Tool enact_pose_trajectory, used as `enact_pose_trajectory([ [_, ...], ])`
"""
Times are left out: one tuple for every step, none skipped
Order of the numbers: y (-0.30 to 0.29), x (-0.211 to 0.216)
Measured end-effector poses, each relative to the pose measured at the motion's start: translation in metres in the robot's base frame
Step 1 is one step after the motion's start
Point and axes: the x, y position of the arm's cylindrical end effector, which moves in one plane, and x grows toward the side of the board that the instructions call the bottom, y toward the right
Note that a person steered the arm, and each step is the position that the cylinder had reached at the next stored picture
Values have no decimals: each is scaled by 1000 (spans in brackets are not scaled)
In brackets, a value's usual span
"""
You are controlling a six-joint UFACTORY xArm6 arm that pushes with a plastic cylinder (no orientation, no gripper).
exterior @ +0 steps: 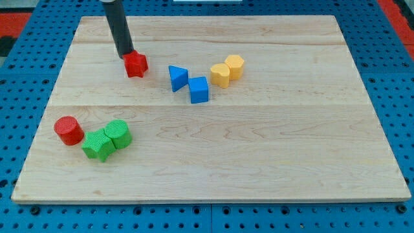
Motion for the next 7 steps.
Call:
enact_pose_trajectory([
  [1,3],
  [1,-9],
  [13,-9],
  [24,25],
  [21,75],
  [18,116],
  [18,149],
])
